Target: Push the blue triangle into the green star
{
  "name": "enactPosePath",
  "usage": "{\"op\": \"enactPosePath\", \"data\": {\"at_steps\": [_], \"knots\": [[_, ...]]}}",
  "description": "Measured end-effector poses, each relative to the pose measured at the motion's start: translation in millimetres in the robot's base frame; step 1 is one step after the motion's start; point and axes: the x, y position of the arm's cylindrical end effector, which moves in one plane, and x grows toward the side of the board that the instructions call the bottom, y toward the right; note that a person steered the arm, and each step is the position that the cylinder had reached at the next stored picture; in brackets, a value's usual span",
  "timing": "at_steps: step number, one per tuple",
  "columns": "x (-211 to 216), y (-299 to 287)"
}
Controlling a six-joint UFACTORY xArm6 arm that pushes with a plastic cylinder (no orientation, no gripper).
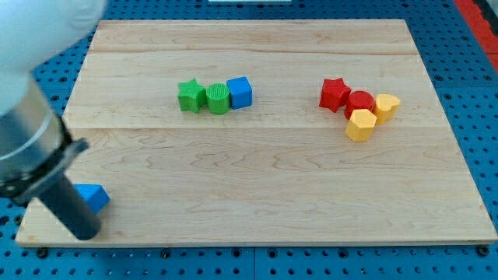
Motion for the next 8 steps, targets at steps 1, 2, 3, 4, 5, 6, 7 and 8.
{"op": "enactPosePath", "data": {"at_steps": [1,2,3,4,5,6,7,8], "knots": [[-41,2],[-84,6],[-80,-29],[-99,-36],[-136,27],[-160,27],[-137,-40],[-151,-21]]}}
